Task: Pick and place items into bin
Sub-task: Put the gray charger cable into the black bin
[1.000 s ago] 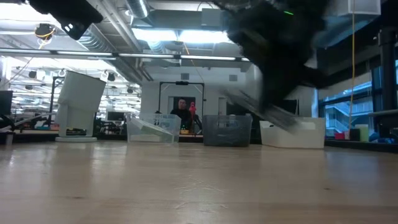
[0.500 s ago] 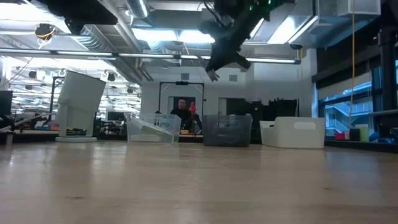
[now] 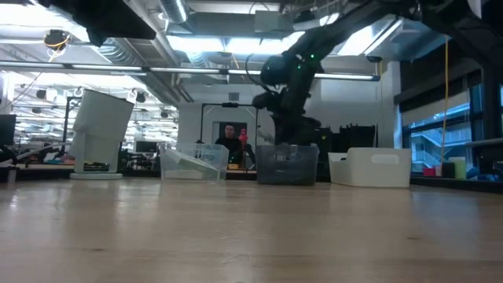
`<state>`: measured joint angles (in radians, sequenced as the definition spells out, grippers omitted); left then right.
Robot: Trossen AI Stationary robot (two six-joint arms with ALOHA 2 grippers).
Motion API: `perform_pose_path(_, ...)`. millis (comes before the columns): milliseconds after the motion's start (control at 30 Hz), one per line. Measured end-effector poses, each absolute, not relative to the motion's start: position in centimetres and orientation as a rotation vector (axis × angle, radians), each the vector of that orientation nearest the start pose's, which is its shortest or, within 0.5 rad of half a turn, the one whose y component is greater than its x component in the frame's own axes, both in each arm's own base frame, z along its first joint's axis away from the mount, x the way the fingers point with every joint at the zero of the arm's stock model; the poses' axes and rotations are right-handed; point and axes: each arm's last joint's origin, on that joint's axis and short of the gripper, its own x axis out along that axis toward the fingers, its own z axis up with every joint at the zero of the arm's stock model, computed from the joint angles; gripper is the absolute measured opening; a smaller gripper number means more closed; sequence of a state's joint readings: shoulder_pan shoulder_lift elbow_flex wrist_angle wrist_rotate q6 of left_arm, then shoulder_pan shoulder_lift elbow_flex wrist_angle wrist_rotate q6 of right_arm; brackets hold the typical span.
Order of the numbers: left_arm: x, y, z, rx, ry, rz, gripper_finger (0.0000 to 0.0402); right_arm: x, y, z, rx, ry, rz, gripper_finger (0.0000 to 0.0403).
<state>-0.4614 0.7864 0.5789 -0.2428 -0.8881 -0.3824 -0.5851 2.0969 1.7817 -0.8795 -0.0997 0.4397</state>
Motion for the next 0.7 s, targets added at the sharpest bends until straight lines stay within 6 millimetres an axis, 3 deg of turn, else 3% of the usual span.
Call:
perform_pose_path(200,15.7,-4.9,26.1,-0.09,0.275,0.492,0.0002,36.7,-24.8,20.6,0.831,1.086,-0.665,0.0027)
perform_pose_path(400,15.6,-4.5,26.1,-0.094,0.288,0.489,0.0002,36.7,-24.7,20.7,0.836,1.086,-0.637,0.0035)
perform_pose_path(700,15.3,-4.2,26.1,-0.114,0.317,0.425,0.0002,36.6,-24.7,21.0,0.848,1.078,-0.646,0.0085)
